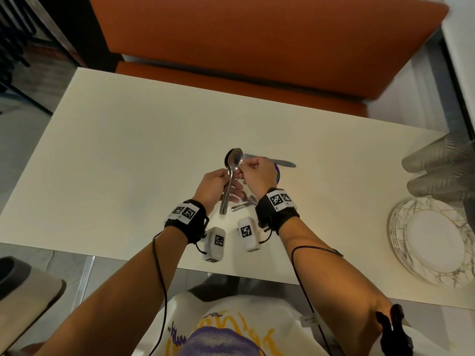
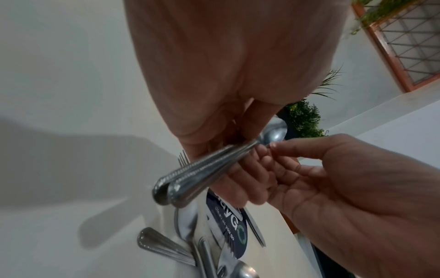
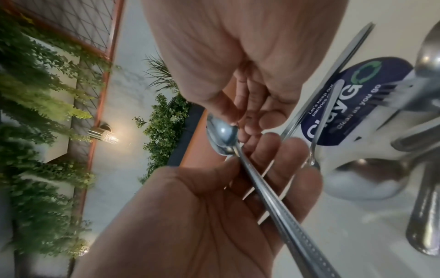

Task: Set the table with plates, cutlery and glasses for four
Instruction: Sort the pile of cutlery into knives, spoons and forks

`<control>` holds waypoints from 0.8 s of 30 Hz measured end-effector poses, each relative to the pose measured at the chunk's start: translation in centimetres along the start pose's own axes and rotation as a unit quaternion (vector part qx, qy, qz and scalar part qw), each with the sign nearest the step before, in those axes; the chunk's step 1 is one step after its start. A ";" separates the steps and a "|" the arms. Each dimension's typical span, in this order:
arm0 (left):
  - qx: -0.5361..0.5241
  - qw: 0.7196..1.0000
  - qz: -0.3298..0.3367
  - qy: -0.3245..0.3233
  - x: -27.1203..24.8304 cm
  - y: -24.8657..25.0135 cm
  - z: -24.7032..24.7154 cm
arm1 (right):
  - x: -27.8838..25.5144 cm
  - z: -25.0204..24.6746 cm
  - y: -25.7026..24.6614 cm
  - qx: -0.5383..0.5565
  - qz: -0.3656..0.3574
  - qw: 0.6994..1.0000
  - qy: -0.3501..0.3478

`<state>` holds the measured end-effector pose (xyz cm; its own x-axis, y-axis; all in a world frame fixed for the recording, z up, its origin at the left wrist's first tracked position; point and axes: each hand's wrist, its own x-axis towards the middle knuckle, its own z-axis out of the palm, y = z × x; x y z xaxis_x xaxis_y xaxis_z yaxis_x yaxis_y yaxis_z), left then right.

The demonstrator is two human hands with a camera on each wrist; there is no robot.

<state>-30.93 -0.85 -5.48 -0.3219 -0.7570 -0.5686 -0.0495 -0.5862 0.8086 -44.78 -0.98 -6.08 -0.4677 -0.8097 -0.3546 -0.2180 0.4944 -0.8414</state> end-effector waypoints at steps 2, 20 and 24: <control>0.003 1.000 -0.010 0.008 0.1 -0.4 -0.1 | -0.2 -0.1 0.1 -0.014 -0.009 1.000 -0.006; -0.030 0.996 -0.049 0.061 0.8 -2.2 -3.0 | 0.6 -0.7 6.0 -0.427 -0.114 0.884 -0.151; -0.026 0.997 -0.052 0.060 0.9 -2.3 -3.4 | 0.5 -0.1 6.1 -0.440 -0.115 0.882 -0.124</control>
<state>-27.84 -1.12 -8.36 -0.2030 -0.7182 -0.6655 -0.0266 -0.6754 0.7370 -46.39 1.63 -11.35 -0.1460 -0.9110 -0.3856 -0.9140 0.2734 -0.2999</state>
